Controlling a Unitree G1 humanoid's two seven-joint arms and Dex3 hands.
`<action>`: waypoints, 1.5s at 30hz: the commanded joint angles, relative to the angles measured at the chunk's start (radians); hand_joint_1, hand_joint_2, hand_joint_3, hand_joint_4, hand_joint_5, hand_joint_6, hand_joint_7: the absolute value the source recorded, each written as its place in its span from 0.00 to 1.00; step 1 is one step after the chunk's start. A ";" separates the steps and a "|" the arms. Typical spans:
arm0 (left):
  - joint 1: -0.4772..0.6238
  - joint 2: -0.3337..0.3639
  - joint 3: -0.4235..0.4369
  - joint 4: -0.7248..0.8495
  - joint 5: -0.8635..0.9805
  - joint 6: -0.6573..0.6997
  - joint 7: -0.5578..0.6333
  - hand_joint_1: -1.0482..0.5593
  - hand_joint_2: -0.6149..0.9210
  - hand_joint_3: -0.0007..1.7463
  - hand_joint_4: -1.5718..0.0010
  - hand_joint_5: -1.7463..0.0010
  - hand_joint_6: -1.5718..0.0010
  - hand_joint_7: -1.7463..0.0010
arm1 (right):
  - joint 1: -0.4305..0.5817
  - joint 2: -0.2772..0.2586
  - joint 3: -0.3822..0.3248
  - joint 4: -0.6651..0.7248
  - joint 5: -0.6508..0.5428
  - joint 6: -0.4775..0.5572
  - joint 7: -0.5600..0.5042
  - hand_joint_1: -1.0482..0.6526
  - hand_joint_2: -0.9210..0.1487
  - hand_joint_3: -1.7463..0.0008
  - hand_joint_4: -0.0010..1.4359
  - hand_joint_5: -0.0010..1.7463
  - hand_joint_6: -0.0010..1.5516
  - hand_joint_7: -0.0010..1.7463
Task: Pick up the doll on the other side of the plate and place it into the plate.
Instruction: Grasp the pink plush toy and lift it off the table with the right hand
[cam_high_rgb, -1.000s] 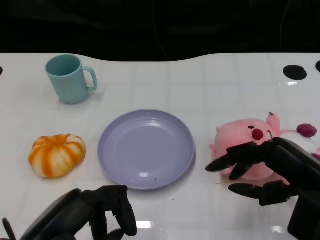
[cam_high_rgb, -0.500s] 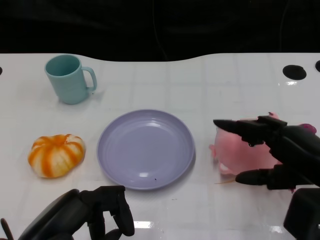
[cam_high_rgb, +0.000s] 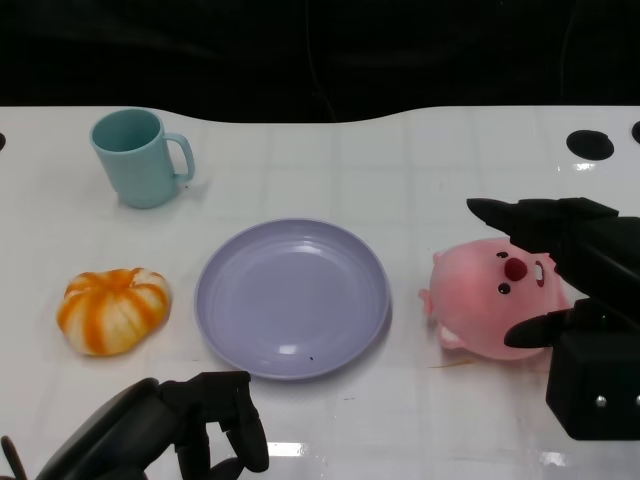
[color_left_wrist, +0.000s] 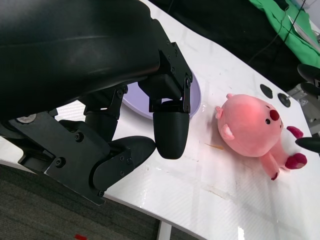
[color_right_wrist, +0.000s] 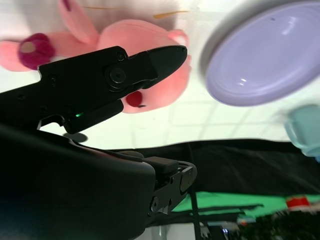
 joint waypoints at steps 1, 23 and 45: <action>-0.006 0.014 0.004 -0.007 -0.001 0.007 -0.017 0.56 0.78 0.63 0.58 0.02 0.59 0.18 | -0.035 -0.023 0.020 0.004 -0.019 0.035 0.038 0.14 0.05 1.00 0.00 0.06 0.06 0.01; 0.007 0.006 0.001 -0.042 0.003 0.032 -0.022 0.57 0.77 0.64 0.58 0.02 0.60 0.18 | -0.275 0.009 0.187 0.394 -0.074 0.033 0.051 0.11 0.00 0.97 0.01 0.08 0.06 0.00; 0.020 -0.002 -0.008 -0.069 0.008 0.045 -0.016 0.56 0.77 0.64 0.58 0.01 0.60 0.19 | -0.503 0.147 0.357 0.966 -0.109 -0.047 -0.057 0.15 0.00 0.91 0.28 0.11 0.32 0.04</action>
